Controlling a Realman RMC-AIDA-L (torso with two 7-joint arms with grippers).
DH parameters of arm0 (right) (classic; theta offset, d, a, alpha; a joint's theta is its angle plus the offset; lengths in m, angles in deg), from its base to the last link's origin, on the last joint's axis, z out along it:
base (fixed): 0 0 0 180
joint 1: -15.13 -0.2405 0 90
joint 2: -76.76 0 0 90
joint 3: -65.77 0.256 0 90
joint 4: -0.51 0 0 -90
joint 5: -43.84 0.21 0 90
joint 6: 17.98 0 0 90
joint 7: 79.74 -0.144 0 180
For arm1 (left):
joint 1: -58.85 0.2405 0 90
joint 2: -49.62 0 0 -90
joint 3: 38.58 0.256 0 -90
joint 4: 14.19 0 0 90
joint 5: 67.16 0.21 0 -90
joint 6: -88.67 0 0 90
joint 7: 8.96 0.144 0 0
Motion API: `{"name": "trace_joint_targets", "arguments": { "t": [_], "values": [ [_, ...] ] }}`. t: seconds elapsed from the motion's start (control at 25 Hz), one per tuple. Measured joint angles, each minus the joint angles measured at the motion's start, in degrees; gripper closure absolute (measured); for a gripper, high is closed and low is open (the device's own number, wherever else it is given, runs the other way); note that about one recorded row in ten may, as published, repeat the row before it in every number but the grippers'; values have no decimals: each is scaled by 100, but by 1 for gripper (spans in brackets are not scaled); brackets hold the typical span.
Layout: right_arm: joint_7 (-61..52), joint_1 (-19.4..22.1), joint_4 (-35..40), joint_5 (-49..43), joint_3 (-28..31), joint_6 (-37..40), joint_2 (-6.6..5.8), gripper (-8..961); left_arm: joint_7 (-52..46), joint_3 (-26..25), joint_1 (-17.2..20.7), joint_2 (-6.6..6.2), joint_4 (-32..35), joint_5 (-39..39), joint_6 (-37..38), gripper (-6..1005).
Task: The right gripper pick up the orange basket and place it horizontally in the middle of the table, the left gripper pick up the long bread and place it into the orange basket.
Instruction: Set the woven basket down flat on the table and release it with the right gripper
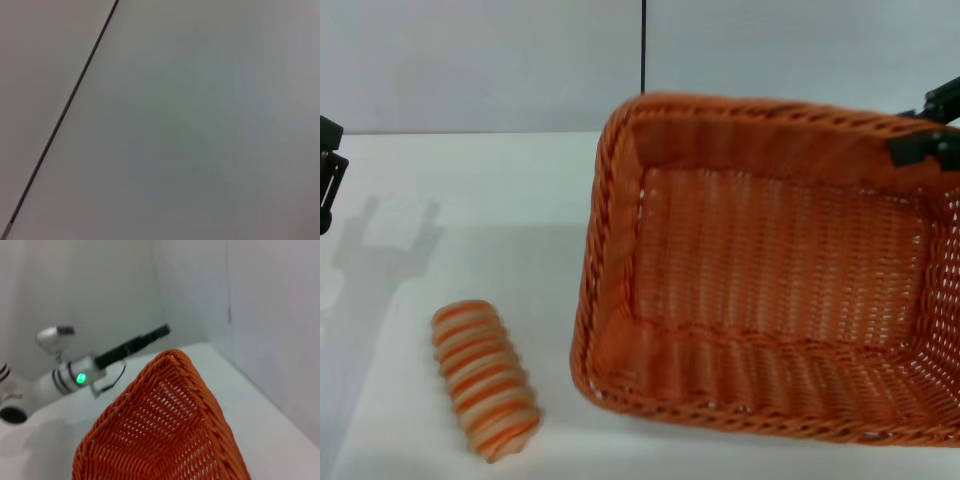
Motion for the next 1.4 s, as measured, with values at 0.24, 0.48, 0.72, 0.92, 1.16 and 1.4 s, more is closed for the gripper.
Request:
{"name": "trace_joint_targets", "arguments": {
  "t": [0.24, 0.48, 0.72, 0.92, 1.16, 1.4],
  "values": [
    [465, -371, -326, -603, -15, 40, 282, 790, 0, 50, 0, 16, -14, 40, 49, 219],
    [896, -810, -832, -1327, 1, 313, 640, 790, 0, 71, -2, 15, -20, 41, 48, 220],
    [978, -942, -834, -1767, -11, 578, 905, 790, 0, 71, 40, 10, -19, 41, 23, 222],
    [1231, -950, -932, -1762, -2, 740, 958, 791, 0, 105, 96, 8, -37, 40, 23, 223],
    [1438, -934, -972, -1775, -25, 901, 1027, 791, 0, 148, 160, -1, -80, 40, 39, 225],
    [1535, -944, -952, -1792, -75, 971, 1098, 783, 0, 241, 184, 14, -103, 47, 12, 227]
  ]
}}
